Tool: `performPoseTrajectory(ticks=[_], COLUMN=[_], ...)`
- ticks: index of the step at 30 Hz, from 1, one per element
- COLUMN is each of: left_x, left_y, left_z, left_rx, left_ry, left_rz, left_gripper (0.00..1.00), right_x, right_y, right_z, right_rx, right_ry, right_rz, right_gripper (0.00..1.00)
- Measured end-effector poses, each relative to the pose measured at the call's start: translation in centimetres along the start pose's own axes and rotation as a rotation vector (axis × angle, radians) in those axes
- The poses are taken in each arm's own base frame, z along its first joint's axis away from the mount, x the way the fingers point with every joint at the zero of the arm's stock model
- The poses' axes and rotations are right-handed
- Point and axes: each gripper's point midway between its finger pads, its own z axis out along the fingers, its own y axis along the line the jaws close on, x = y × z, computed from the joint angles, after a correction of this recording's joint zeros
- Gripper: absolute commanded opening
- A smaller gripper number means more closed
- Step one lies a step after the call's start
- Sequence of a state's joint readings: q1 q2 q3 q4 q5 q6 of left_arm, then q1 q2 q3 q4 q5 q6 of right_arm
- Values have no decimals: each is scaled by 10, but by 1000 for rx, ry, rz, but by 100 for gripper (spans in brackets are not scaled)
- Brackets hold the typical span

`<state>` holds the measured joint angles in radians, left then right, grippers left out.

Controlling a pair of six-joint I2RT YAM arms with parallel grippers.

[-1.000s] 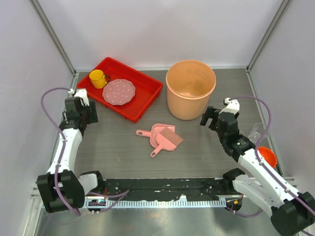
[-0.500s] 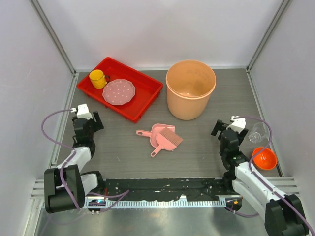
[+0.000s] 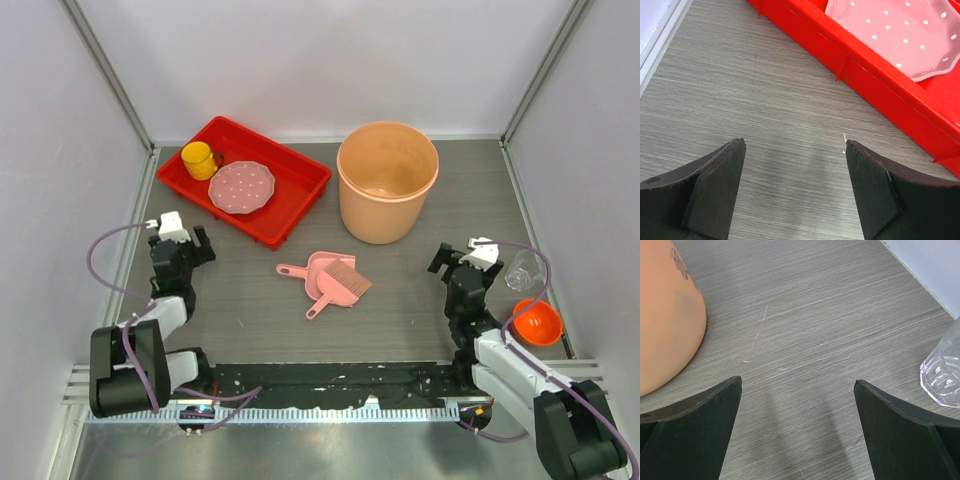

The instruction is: Sweep away the paper scraps from the table

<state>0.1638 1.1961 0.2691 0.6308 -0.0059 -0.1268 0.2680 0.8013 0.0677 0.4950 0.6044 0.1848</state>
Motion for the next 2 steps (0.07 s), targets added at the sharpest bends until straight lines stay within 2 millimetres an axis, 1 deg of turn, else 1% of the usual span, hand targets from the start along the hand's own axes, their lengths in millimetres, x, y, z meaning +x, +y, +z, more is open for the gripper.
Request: performPoseTrajectory(ticks=[2], left_x=[-1], left_y=[0], left_z=[1], left_rx=[1], left_ry=[-1], left_rz=[0], left_gripper=[85], right_x=[-2], right_y=[0], right_z=[0], right_rx=[-1], right_ry=[-7], right_rz=[5], right_gripper=[100])
